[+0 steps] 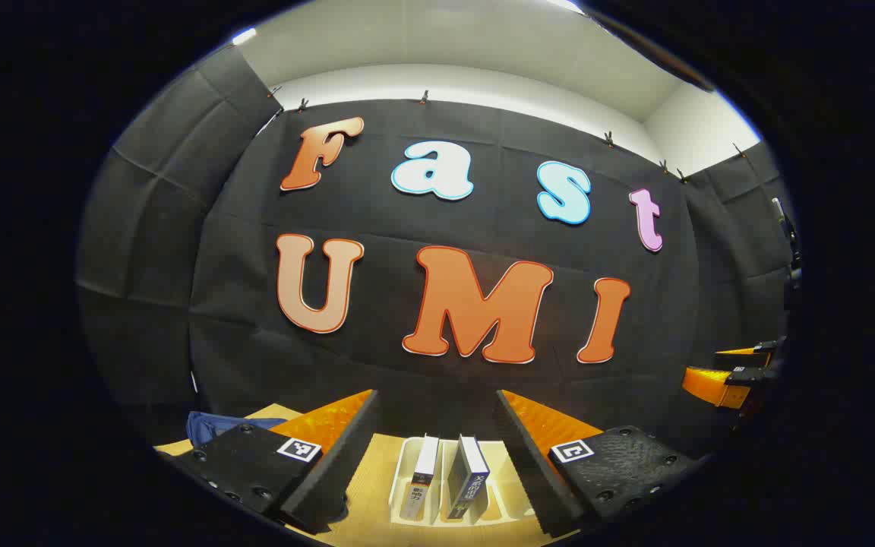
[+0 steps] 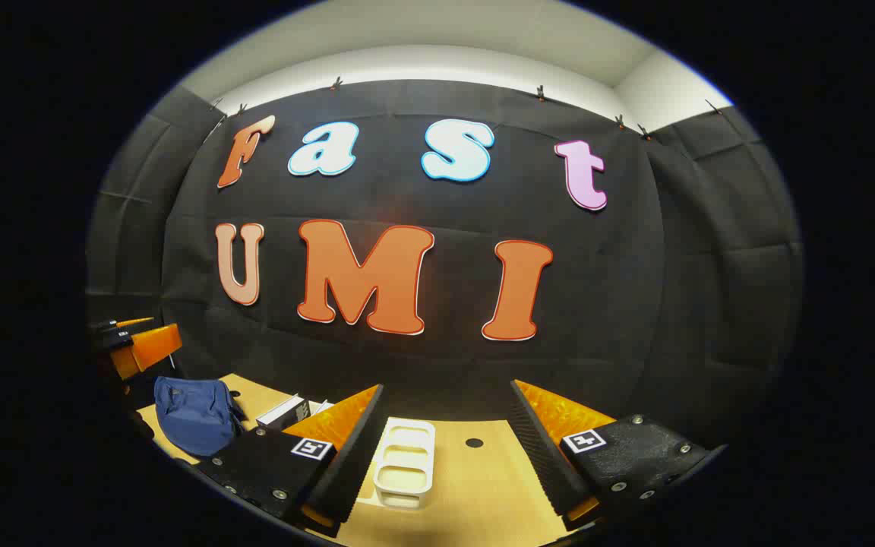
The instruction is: Open the schoolbag, grab two books from the bookshelf and put them into the schoolbag.
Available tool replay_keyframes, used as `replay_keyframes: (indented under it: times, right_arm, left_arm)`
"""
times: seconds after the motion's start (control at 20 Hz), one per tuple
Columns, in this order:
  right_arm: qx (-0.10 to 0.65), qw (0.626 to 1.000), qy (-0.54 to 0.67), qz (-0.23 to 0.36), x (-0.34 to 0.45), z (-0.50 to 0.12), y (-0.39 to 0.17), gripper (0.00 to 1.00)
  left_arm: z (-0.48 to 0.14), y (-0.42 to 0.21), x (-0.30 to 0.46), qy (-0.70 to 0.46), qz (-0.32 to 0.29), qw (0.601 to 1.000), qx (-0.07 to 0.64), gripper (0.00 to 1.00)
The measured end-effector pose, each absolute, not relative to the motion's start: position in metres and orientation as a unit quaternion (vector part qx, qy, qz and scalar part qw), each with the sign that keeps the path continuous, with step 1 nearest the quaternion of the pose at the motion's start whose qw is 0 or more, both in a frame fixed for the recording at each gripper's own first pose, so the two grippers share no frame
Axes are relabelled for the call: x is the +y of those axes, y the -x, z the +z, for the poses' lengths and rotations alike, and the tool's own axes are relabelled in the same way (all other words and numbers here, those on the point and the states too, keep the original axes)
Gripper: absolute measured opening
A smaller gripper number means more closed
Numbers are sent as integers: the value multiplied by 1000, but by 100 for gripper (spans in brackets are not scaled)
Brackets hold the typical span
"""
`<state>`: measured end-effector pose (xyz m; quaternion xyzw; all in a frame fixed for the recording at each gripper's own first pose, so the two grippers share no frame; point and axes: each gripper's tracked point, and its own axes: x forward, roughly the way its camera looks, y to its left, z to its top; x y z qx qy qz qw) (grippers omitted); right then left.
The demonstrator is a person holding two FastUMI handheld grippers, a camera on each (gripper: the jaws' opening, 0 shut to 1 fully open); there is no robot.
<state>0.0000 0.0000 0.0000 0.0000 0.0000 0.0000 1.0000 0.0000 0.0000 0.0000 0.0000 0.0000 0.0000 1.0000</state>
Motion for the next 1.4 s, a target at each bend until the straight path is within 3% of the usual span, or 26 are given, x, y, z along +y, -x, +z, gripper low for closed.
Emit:
replay_keyframes:
  times: [0.5,0.7,1.05,1.4]
  right_arm:
    - [-47,993,-20,-108,19,16,16,94]
    - [-53,992,-29,-112,47,13,19,94]
    - [-47,996,12,-73,74,-7,9,94]
    - [-38,999,0,2,100,-18,-24,94]
  left_arm:
    - [12,-27,24,-33,-78,996,-34,93]
    - [-5,-40,37,-23,-76,997,-16,94]
    - [-27,-53,47,-34,-37,999,-10,94]
    - [-4,-72,54,-71,-35,994,-71,92]
